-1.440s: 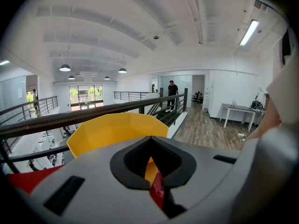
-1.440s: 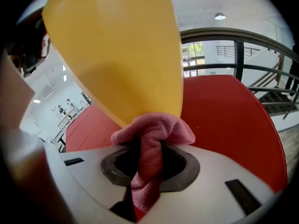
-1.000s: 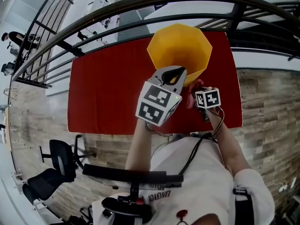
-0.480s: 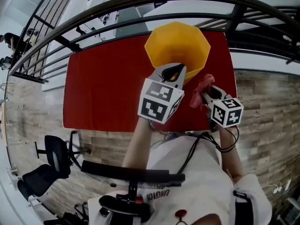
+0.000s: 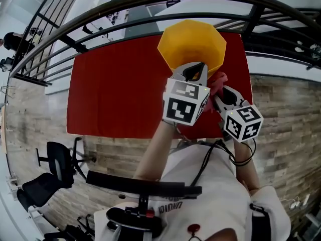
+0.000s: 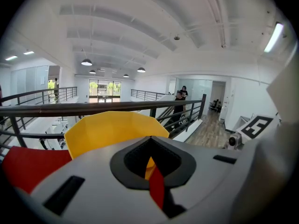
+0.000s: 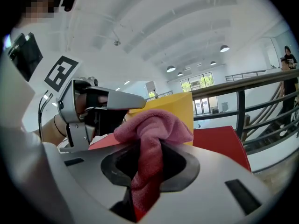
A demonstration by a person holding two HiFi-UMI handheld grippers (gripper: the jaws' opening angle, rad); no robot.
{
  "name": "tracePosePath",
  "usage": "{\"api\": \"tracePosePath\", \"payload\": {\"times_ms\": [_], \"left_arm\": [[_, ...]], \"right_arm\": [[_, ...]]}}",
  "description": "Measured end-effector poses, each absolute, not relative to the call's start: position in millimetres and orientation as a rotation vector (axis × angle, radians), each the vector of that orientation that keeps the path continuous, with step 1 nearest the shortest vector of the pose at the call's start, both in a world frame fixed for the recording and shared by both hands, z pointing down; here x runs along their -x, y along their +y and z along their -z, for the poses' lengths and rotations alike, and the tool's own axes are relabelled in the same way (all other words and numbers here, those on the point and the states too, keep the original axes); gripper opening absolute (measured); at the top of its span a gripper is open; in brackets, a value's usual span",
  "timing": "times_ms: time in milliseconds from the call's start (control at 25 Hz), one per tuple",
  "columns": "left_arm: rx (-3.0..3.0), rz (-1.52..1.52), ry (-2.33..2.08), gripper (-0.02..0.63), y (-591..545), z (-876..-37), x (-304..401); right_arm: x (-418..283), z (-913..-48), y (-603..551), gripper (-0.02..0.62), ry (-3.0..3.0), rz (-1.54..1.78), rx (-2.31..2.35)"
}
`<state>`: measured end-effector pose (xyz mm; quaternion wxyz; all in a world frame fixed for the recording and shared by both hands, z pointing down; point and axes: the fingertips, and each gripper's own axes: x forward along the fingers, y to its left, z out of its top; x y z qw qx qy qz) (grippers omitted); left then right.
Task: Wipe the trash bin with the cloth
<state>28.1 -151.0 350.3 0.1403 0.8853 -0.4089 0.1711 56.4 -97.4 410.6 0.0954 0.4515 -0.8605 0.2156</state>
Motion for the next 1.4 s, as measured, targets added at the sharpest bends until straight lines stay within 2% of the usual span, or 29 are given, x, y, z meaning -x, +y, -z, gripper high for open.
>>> {"api": "tracePosePath", "payload": {"times_ms": [240,440,720,1400], "left_arm": [[-2.639,-0.43,-1.126,0.003,-141.4,-333.8,-6.8],[-2.682,-0.537,-1.063,0.003,-147.6,-335.6,26.5],[-2.712,-0.62,-1.049,0.004,-153.9,-354.1,24.1],[-2.764,-0.517,-1.062,0.003,-156.1,-353.5,11.9]], "right_arm": [[-45.7,-391.7,-94.2,0.098,-2.578,-0.564,-1.34],[-31.3,-384.7,-96.9,0.099,-2.601,-0.522,-1.324],[-17.8,-393.1,-108.5,0.098,-2.569,-0.512,-1.337],[-29.5,-488.9,-124.3,0.1,-2.342,-0.626,-1.27]]}}
